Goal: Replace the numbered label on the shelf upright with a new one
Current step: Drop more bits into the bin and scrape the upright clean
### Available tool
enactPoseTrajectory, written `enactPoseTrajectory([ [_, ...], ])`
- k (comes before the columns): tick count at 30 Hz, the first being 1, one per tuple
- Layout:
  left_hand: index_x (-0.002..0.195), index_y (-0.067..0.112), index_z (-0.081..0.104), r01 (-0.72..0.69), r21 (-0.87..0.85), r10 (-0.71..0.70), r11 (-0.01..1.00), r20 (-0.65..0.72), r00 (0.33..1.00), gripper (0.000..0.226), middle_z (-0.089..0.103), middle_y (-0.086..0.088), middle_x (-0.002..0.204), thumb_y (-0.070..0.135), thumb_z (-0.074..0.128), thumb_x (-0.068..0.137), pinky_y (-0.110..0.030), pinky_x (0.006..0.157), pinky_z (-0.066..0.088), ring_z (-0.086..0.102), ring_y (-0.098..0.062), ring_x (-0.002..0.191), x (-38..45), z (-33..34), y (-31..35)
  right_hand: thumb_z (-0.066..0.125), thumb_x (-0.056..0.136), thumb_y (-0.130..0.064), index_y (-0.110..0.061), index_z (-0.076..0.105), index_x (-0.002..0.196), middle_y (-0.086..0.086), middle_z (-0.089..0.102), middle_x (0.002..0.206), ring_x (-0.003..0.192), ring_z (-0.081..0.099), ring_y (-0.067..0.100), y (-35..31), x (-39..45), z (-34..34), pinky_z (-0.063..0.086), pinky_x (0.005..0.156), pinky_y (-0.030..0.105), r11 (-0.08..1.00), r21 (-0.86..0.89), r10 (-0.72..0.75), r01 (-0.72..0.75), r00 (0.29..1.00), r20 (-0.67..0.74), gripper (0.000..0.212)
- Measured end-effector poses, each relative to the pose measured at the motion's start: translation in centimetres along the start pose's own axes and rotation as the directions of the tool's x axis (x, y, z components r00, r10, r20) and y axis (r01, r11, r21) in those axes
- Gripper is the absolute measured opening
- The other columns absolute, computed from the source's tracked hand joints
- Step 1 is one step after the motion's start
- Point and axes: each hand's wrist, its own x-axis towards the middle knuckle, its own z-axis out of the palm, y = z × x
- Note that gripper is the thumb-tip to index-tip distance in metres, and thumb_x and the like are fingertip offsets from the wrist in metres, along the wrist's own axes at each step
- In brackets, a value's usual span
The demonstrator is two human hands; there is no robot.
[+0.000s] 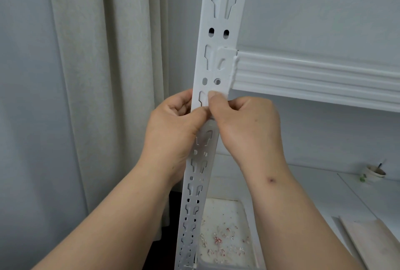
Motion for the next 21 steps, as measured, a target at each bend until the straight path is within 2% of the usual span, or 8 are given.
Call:
enactPoseTrajectory([
  [2,0.111,0.011,0.071,0.006,0.002,-0.006,1.0,-0.01,1.0,0.03,0.077,-0.003,0.1,-0.005,0.063,0.086,-0.031,0.087,0.057,0.073,-0.016,0.096,0.06,-0.09,-0.06,0.055,0.083,-0.047,-0.012,0.042,0.042,-0.002,0.037,0.032,0.038,0.034,0.016,0.08,-0.23,0.17,0.027,0.046,0.025,0.999,-0.038,-0.031,0.031,0.999,-0.017,0.055],
  [5,0.112,0.011,0.07,0.018,0.003,-0.018,1.0,-0.002,1.0,0.033,0.077,-0.003,0.099,-0.006,0.062,0.085,-0.029,0.082,0.059,0.073,-0.017,0.093,0.02,-0.18,-0.01,0.053,0.086,-0.041,-0.015,0.038,0.039,-0.004,0.039,0.033,0.038,0.033,0.017,0.42,-0.72,0.05,0.025,0.046,0.025,0.998,-0.032,-0.053,0.052,0.999,-0.015,0.056],
  [10,0.114,0.011,0.07,0.009,0.015,-0.01,1.0,0.006,1.0,0.033,0.077,-0.003,0.101,-0.005,0.061,0.087,-0.03,0.087,0.058,0.073,-0.016,0.096,-0.13,-0.21,0.1,0.055,0.085,-0.049,-0.016,0.047,0.039,-0.005,0.038,0.033,0.038,0.035,0.016,0.25,-0.47,-0.13,0.024,0.044,0.024,1.0,0.015,-0.014,0.014,1.0,0.01,0.057],
  [12,0.113,0.011,0.07,0.01,0.017,-0.01,1.0,0.008,1.0,0.031,0.077,-0.002,0.101,-0.003,0.061,0.088,-0.029,0.087,0.057,0.073,-0.016,0.097,-0.12,-0.15,0.13,0.054,0.085,-0.051,-0.022,0.051,0.039,-0.006,0.039,0.032,0.038,0.036,0.015,0.16,-0.31,-0.08,0.024,0.045,0.024,1.0,0.02,-0.014,0.014,1.0,0.012,0.054],
  [14,0.114,0.01,0.07,0.011,0.004,-0.011,1.0,0.007,1.0,0.027,0.077,-0.002,0.102,0.001,0.061,0.09,-0.026,0.085,0.057,0.072,-0.015,0.097,-0.15,-0.06,0.16,0.053,0.086,-0.049,-0.03,0.052,0.04,-0.007,0.039,0.032,0.037,0.037,0.015,0.16,-0.33,-0.07,0.024,0.045,0.025,0.999,0.012,-0.032,0.032,0.999,0.016,0.05],
  [18,0.109,0.011,0.072,0.002,0.009,-0.001,1.0,-0.021,1.0,0.02,0.077,0.0,0.099,0.008,0.064,0.091,-0.023,0.081,0.057,0.073,-0.012,0.093,-0.24,0.18,0.33,0.054,0.087,-0.041,-0.02,0.047,0.04,-0.005,0.04,0.033,0.038,0.036,0.016,0.58,-0.65,0.06,0.022,0.045,0.025,0.998,0.004,-0.059,0.059,0.998,-0.002,0.051],
  [21,0.101,0.013,0.074,0.005,0.014,-0.004,1.0,-0.049,0.999,0.013,0.078,0.001,0.092,0.011,0.067,0.089,-0.018,0.07,0.057,0.074,-0.009,0.085,-0.19,0.5,0.38,0.052,0.088,-0.037,-0.03,0.05,0.043,-0.005,0.039,0.034,0.039,0.033,0.016,0.82,-0.97,-0.05,0.021,0.046,0.026,0.997,0.026,-0.068,0.067,0.998,0.013,0.046],
])
